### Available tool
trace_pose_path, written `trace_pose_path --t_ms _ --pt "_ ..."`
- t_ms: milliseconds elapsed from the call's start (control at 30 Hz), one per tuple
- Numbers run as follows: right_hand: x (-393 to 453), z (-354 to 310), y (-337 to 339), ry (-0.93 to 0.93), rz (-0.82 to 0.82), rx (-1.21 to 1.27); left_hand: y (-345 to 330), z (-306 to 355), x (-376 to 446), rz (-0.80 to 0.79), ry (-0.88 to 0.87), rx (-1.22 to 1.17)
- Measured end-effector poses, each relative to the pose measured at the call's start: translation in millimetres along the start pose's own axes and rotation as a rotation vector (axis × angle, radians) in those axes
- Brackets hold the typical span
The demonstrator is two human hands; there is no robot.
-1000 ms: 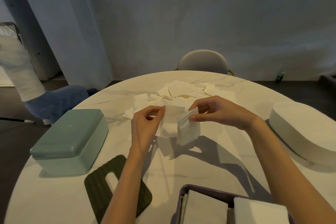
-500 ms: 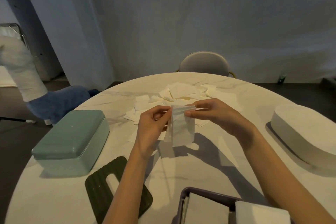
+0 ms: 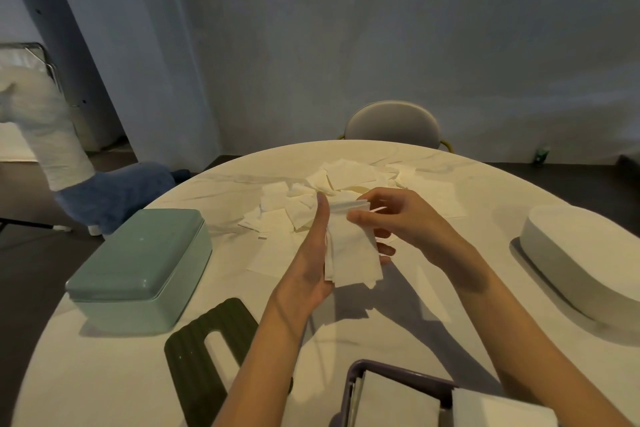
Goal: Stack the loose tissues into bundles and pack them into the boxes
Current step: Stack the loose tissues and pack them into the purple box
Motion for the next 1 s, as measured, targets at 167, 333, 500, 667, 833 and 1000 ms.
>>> trace_pose_path --t_ms 167,333,500,667,833,1000 --pt "-1.2 -20.2 10.2 0.242 0.143 -0.330 7.0 -11.3 4.8 0.080 0.043 -0.012" --pt "1.3 -12.8 4.1 0.209 0.060 -0.439 11.7 -16.9 6.0 0.079 0.081 0.058" --pt "5.1 -8.3 3.1 0.192 0.057 -0.444 8.6 -15.7 3.7 0.065 0.073 0.113" --pt "6.6 -2.2 4.4 0.182 0.077 -0.455 11.3 -19.5 5.8 0.061 0.096 0.156" --pt "13.6 4.7 10.9 0.191 0.128 -0.384 34.1 -14.9 3.1 0.236 0.010 0.087" --pt "40.6 23.6 -0.9 0.150 0.013 -0.606 82.4 -7.5 0.5 0.464 -0.040 -0.162"
Point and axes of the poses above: each hand's wrist, its own x-axis towards the middle knuckle, its own y-axis out of the back of the hand, z = x × y, the point moved 8 cm from there along x, towards the middle knuckle, and after that the axes turned 1 degree about z, right-handed, at the moved point
